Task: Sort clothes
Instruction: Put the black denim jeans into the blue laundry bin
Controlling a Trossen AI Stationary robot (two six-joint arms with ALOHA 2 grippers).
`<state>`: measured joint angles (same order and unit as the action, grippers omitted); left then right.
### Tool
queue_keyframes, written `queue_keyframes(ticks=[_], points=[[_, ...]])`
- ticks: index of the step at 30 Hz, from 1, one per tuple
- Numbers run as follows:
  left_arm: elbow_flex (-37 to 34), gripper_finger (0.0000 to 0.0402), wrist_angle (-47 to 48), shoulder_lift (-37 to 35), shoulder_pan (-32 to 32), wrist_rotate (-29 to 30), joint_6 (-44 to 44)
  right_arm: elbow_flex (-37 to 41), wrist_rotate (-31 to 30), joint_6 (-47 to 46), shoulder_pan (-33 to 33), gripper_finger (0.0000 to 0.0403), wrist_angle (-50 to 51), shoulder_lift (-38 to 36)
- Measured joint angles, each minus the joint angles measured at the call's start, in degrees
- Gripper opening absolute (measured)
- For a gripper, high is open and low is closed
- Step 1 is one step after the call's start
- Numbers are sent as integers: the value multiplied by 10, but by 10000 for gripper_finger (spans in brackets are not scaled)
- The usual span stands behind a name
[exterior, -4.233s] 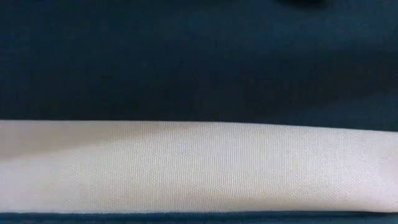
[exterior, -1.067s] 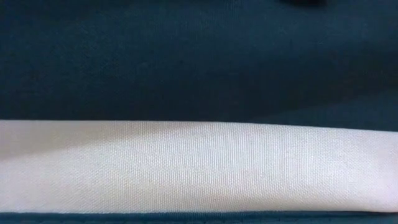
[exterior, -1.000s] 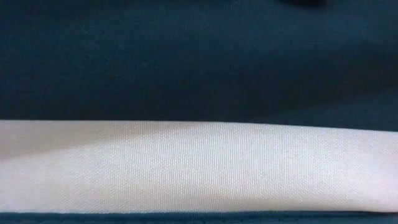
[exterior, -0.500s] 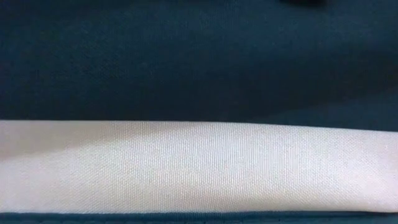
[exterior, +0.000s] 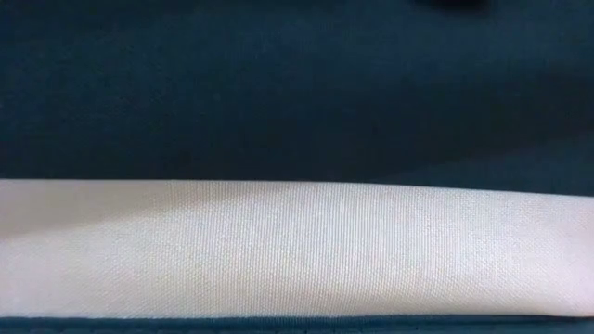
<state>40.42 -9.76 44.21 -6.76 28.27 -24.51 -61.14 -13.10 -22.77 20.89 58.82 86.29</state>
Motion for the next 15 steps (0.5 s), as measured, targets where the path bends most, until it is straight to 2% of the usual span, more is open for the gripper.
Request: queue_keyframes(ticks=[2,4,9,12,15], points=[[0,0,0,0,0,0,0,0,0,8,5,14,-1,6],[0,0,0,0,0,0,0,0,-1,16,11,40,1,13],[0,0,0,0,0,0,-1,0,-4,16,18,153,6,31],[0,0,0,0,0,0,-3,1,-28,9,18,222,7,37],[0,0,0,0,0,0,-10,2,-33,4,22,267,6,38]])
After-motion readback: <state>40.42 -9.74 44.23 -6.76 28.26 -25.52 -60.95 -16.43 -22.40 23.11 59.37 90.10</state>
